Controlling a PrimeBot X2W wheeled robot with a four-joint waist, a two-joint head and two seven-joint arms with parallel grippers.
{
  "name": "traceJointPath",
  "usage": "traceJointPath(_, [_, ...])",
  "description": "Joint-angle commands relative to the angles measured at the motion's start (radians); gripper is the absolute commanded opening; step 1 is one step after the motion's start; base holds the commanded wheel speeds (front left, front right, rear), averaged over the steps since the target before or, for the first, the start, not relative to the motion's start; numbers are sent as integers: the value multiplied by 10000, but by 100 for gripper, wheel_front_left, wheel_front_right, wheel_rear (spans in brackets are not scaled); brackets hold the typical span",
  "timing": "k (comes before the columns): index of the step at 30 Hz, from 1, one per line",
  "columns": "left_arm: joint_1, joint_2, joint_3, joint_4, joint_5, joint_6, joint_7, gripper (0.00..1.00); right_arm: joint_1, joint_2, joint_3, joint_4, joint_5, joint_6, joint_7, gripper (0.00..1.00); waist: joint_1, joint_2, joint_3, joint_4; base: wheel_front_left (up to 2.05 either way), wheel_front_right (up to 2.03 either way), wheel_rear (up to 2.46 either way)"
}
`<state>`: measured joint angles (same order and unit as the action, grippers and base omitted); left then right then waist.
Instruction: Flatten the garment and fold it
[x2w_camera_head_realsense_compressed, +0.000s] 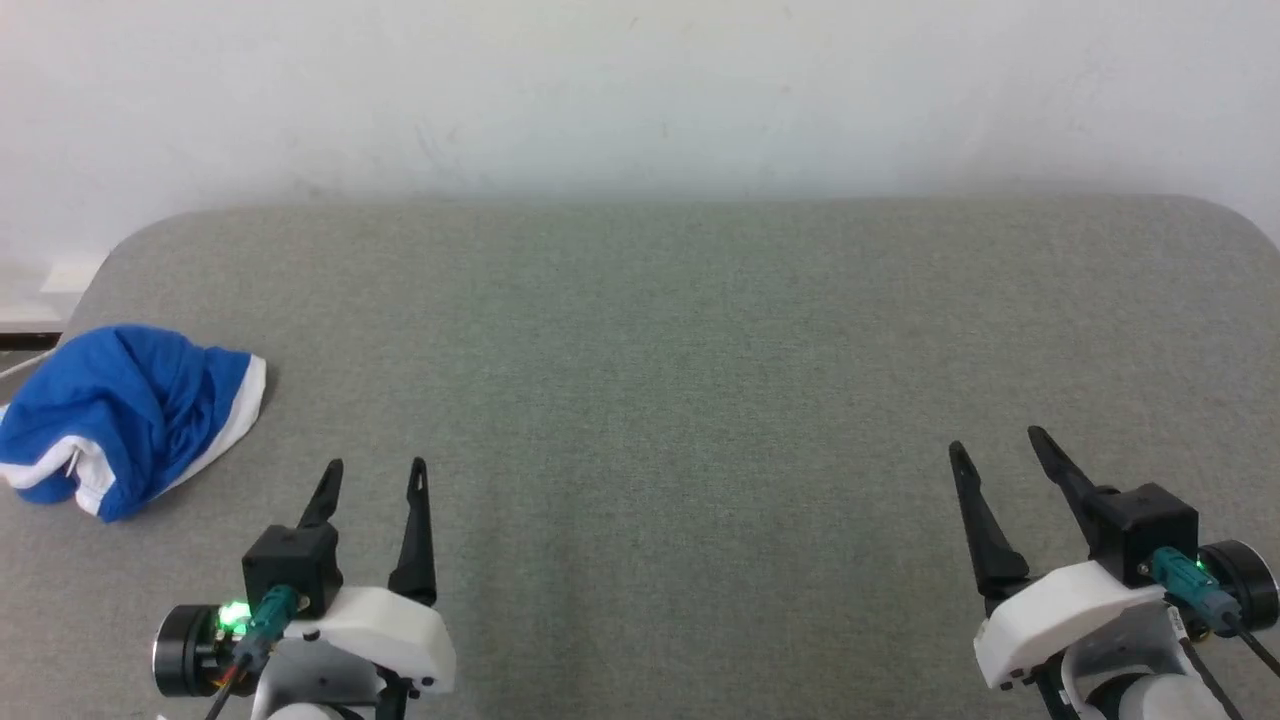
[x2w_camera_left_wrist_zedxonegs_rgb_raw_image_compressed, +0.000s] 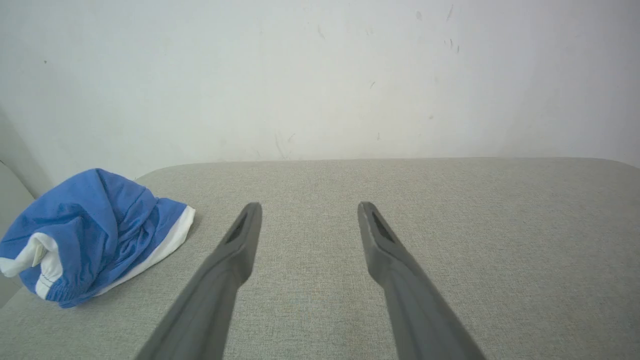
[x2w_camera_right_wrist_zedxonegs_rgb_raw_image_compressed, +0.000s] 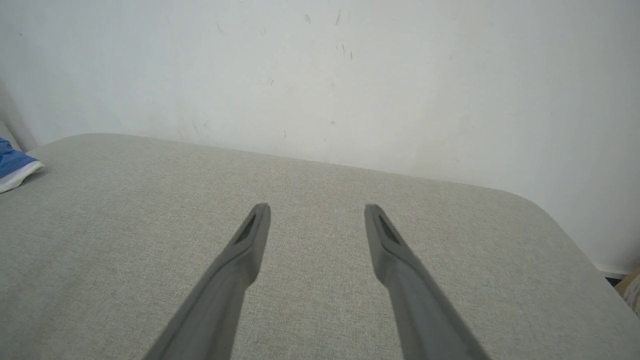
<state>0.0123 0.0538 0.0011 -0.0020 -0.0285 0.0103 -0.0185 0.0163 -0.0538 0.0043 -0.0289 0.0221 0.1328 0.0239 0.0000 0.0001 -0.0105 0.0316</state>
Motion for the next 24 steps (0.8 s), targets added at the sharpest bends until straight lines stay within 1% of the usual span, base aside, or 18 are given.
traceJointPath(1, [-164, 46, 93, 15, -86, 81, -93, 100, 16, 9, 36, -99, 109, -5, 22, 100, 0, -1, -29, 135, 0, 0, 0])
traceJointPath(15, [-309, 193, 332, 154, -277, 212, -357, 100, 53, 12, 225, -288, 465, -7, 120, 100, 0, -1, -157, 998, 0, 0, 0])
traceJointPath(24, [-442, 243, 380, 270, -479, 213, -551, 100, 29, 15, 418, -418, 697, -9, 174, 100, 0, -1, -204, 1732, 0, 0, 0])
